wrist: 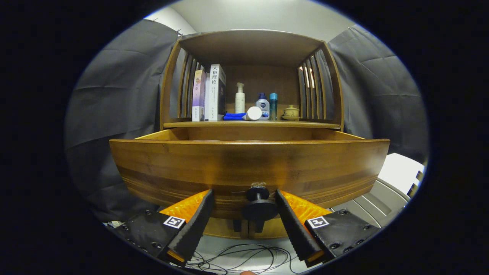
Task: Pull open the drawer, take out the items inside it, and place them on the countertop above the cabinet.
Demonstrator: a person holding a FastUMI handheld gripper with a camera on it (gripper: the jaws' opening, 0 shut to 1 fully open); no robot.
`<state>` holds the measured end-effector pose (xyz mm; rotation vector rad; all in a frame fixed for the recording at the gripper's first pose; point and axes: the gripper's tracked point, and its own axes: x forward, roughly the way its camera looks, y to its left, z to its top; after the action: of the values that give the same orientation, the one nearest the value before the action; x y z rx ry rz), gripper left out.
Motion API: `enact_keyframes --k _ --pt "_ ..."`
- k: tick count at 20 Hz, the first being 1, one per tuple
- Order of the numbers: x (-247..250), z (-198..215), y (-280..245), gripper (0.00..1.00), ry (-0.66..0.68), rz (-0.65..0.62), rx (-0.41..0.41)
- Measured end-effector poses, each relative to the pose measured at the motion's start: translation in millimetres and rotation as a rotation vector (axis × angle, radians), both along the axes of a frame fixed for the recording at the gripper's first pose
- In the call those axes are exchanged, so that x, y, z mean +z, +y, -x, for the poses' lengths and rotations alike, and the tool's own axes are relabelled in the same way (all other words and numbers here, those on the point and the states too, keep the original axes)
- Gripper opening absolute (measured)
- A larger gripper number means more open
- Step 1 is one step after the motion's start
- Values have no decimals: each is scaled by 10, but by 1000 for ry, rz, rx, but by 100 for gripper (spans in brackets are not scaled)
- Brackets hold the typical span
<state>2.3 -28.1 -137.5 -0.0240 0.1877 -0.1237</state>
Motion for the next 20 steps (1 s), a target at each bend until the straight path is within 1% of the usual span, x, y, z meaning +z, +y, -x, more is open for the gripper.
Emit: enact_keyframes --k 8,15,20 --pt "26 -224 -22 100 -7 14 -4" --pt "118 -465 -21 100 -34 50 -5" --pt "111 -673 -38 100 -28 44 -5"
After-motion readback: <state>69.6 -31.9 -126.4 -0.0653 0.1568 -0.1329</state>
